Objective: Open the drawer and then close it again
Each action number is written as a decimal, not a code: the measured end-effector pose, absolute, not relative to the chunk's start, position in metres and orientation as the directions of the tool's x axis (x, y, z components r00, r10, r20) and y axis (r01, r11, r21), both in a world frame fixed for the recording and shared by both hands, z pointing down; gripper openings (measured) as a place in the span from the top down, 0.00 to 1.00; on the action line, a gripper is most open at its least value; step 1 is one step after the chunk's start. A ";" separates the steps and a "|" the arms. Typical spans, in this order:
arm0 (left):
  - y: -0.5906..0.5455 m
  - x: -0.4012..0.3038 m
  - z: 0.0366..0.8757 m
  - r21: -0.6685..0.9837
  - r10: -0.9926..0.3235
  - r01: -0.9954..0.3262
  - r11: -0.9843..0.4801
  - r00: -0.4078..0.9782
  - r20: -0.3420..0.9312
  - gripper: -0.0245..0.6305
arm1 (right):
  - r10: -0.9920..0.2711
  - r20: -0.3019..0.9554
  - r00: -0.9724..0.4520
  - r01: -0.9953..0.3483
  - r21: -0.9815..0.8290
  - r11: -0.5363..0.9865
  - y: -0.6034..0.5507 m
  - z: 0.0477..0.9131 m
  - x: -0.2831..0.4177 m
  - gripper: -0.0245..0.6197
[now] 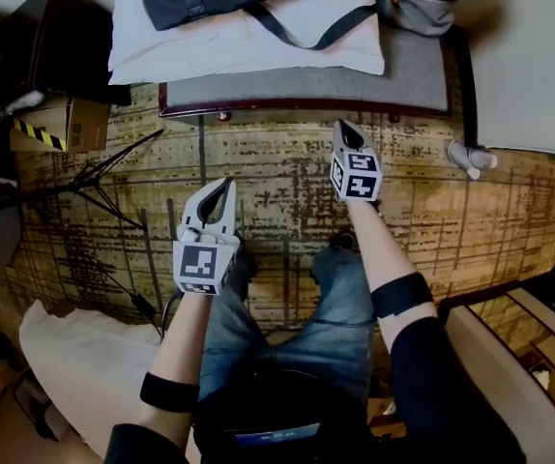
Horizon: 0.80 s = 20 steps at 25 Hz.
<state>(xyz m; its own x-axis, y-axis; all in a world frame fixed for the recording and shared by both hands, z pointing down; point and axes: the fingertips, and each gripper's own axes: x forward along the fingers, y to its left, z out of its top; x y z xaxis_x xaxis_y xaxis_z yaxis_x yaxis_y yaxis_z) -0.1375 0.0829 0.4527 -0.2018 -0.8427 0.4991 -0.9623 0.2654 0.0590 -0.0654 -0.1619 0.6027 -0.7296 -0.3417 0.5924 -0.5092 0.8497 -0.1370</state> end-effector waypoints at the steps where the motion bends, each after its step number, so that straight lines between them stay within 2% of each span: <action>1: 0.083 -0.133 0.429 0.058 -0.850 -0.964 0.258 -0.198 0.487 0.96 | -0.345 0.568 -0.747 -0.500 -0.139 0.855 -0.160 0.565 -0.058 0.96; 6: 0.076 -0.113 0.329 0.033 -0.876 -0.982 0.187 -0.152 0.458 0.96 | -0.344 0.486 -0.803 -0.457 -0.132 0.880 -0.155 0.402 -0.029 0.96; 10: 0.069 -0.098 0.265 0.034 -0.900 -0.987 0.157 -0.129 0.416 0.96 | -0.348 0.437 -0.829 -0.430 -0.102 0.897 -0.145 0.303 -0.003 0.96; 20: 0.073 -0.077 0.163 -0.021 -0.937 -0.995 0.094 -0.095 0.335 0.96 | -0.347 0.395 -0.851 -0.397 -0.050 0.916 -0.113 0.179 0.050 0.96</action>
<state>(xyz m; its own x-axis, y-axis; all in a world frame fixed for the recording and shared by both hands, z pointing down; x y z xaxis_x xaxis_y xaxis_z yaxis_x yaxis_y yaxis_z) -0.0769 0.0734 0.1629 -0.0954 -0.9373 0.3352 -0.9954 0.0939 -0.0206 0.0501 -0.1132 0.1793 -0.8507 -0.3472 0.3946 -0.3970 0.9165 -0.0497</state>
